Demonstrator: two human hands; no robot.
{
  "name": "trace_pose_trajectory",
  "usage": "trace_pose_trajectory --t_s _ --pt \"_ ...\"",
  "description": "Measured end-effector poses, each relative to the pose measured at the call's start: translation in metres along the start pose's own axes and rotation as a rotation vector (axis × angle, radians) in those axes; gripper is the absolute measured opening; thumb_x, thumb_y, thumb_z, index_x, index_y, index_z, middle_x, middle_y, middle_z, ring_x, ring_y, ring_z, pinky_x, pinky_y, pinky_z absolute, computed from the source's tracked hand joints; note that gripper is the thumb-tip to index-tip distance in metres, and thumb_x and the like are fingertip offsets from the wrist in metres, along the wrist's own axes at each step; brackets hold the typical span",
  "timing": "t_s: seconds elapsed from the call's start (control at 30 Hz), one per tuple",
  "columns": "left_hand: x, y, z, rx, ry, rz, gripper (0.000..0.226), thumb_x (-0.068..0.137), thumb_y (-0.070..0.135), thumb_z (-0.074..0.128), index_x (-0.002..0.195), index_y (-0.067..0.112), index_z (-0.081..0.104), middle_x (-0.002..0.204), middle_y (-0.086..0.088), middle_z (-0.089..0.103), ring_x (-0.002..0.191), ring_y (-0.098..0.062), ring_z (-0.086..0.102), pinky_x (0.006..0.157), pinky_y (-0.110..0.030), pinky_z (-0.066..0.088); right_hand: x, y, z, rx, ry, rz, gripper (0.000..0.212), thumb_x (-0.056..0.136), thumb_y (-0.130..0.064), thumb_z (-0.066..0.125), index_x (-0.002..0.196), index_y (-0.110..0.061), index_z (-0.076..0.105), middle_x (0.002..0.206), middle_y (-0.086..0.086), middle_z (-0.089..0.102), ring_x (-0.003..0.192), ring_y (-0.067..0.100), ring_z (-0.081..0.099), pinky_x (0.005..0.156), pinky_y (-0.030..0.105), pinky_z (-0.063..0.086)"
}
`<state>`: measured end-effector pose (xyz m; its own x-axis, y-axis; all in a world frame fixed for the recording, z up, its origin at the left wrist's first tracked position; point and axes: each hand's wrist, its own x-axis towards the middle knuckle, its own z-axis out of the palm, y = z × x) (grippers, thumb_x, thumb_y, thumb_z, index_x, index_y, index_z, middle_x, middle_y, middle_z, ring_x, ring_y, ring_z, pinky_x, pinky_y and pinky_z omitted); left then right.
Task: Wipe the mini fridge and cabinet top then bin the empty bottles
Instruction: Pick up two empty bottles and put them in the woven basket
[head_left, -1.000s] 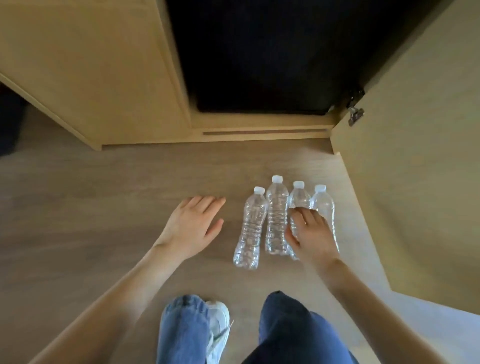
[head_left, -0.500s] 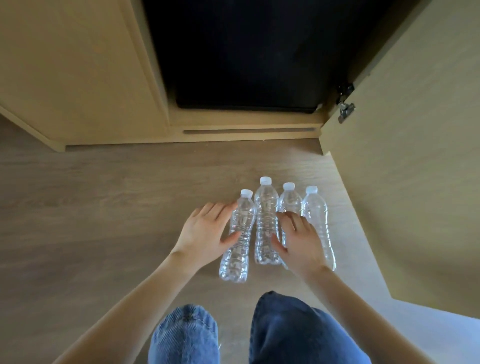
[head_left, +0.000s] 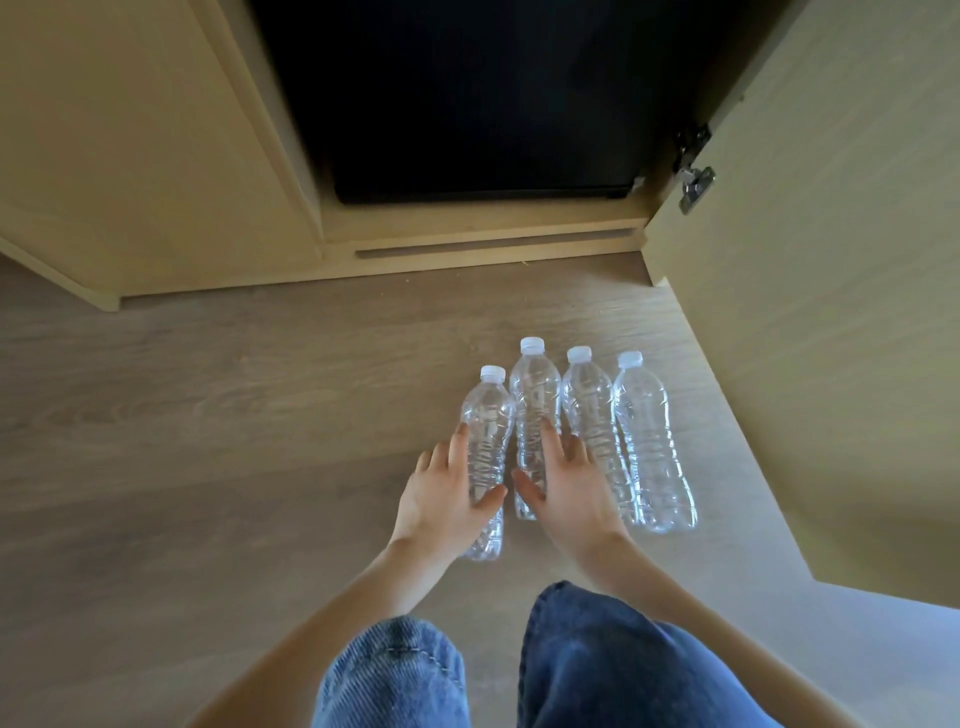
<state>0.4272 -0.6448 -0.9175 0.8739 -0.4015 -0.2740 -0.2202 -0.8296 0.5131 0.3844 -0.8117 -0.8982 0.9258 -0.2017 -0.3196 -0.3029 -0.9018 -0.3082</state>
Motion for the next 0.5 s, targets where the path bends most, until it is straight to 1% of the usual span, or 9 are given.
trace_pose_trajectory --t_s 0.1,0.2,0.3,0.37,0.43,0.5 --pt "-0.002 0.003 0.003 -0.106 0.019 -0.036 0.085 0.087 0.052 0.062 0.152 0.014 0.022 0.136 -0.007 0.053 0.124 -0.024 0.05 0.097 -0.031 0.046 -0.004 0.0 0.008 0.077 -0.004 0.015 0.08 0.097 -0.05 0.051 0.154 -0.021 0.003 0.149 0.027 0.034 0.116 0.04 0.06 0.089 0.044 0.057" --pt "-0.003 0.006 0.003 -0.206 0.016 -0.065 0.082 0.088 0.047 0.065 0.152 0.018 0.022 0.141 -0.007 0.048 0.127 -0.023 0.05 0.095 -0.03 0.047 -0.004 -0.002 0.014 0.198 0.038 0.038 0.082 0.094 -0.041 0.062 0.154 -0.02 0.009 0.153 0.023 0.031 0.12 0.039 0.058 0.091 0.044 0.056" --pt "-0.005 0.009 0.002 -0.305 0.01 -0.106 0.079 0.088 0.04 0.068 0.151 0.022 0.024 0.142 -0.005 0.044 0.125 -0.021 0.052 0.088 -0.024 0.044 -0.004 -0.003 0.017 0.274 0.067 0.05 0.081 0.091 -0.036 0.068 0.151 -0.024 0.014 0.155 0.018 0.033 0.126 0.037 0.053 0.095 0.045 0.053" --pt "-0.004 0.01 0.002 -0.363 0.019 -0.142 0.077 0.086 0.037 0.07 0.149 0.023 0.029 0.14 -0.002 0.045 0.122 -0.017 0.052 0.085 -0.02 0.041 -0.006 -0.005 0.015 0.299 0.085 0.069 0.081 0.089 -0.036 0.07 0.149 -0.027 0.017 0.15 0.013 0.04 0.127 0.033 0.05 0.096 0.042 0.051" --pt "-0.004 0.009 0.002 -0.413 0.029 -0.186 0.073 0.083 0.036 0.073 0.145 0.023 0.036 0.133 0.003 0.048 0.118 -0.011 0.052 0.084 -0.017 0.039 -0.008 -0.006 0.014 0.35 0.103 0.117 0.084 0.086 -0.036 0.073 0.151 -0.023 0.021 0.147 0.01 0.044 0.13 0.03 0.046 0.099 0.04 0.046" --pt "-0.003 0.007 0.002 -0.441 0.038 -0.222 0.071 0.081 0.035 0.074 0.142 0.023 0.041 0.127 0.006 0.048 0.112 -0.007 0.051 0.083 -0.015 0.037 -0.009 -0.007 0.014 0.395 0.114 0.183 0.093 0.084 -0.036 0.076 0.154 -0.015 0.019 0.147 0.011 0.043 0.134 0.029 0.042 0.104 0.041 0.042"
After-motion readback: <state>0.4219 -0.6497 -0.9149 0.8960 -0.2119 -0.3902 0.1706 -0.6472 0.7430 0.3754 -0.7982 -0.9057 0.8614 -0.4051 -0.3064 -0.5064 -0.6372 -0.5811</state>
